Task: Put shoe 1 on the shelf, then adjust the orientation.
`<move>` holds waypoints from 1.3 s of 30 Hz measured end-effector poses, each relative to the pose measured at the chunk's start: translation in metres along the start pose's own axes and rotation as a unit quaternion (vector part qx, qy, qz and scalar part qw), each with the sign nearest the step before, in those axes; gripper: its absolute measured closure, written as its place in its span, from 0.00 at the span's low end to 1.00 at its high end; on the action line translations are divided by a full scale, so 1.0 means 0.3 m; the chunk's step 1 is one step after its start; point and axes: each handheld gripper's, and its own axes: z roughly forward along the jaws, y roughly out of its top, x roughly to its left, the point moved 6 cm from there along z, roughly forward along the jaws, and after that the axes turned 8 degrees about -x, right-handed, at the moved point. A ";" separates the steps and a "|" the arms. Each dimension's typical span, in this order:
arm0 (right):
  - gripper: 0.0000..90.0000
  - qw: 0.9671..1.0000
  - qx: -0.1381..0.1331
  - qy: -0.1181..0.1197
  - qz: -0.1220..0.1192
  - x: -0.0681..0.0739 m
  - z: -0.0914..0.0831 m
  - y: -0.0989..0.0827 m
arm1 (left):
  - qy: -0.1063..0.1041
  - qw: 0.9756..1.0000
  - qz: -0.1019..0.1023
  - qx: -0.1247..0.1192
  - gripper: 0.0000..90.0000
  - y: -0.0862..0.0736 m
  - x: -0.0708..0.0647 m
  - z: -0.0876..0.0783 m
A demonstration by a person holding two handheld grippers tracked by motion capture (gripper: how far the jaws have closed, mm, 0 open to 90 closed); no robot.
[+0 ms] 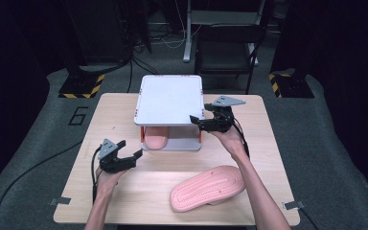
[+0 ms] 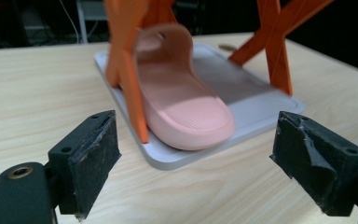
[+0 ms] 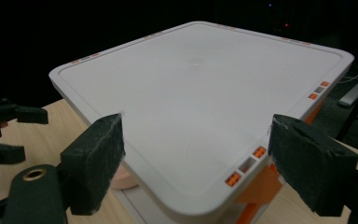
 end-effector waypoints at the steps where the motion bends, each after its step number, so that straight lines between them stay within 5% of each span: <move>1: 0.18 1.000 -0.005 -0.004 -0.002 -0.002 -0.023 0.000 | 0.001 1.000 -0.002 -0.010 0.16 0.010 0.011 -0.023; 5: 0.17 1.000 -0.024 -0.020 0.003 -0.009 -0.134 -0.006 | 0.011 0.999 -0.019 -0.049 0.16 0.032 0.051 -0.096; 6: 0.17 1.000 -0.024 -0.020 0.003 -0.009 -0.134 -0.006 | 0.011 0.999 -0.019 -0.049 0.16 0.032 0.051 -0.096; 9: 0.17 0.998 -0.050 -0.043 -0.003 -0.011 -0.272 -0.030 | 0.021 0.999 -0.014 -0.045 0.16 0.025 0.087 -0.133; 15: 0.17 0.994 -0.071 -0.083 0.005 -0.033 -0.446 -0.117 | 0.029 0.999 -0.021 -0.036 0.16 0.000 0.110 -0.145; 20: 0.17 0.993 -0.070 -0.096 0.003 -0.039 -0.511 -0.191 | 0.033 0.999 -0.012 -0.021 0.16 -0.014 0.106 -0.139; 29: 0.17 0.995 -0.054 -0.082 0.013 -0.024 -0.577 -0.302 | 0.034 0.999 -0.011 -0.011 0.16 -0.027 0.104 -0.134; 36: 0.17 0.998 -0.041 -0.044 -0.015 0.037 -0.611 -0.340 | 0.037 0.999 -0.014 -0.016 0.16 -0.025 0.106 -0.136; 39: 0.18 0.998 -0.046 -0.016 -0.042 0.110 -0.648 -0.350 | 0.036 0.999 -0.015 -0.010 0.16 -0.029 0.106 -0.139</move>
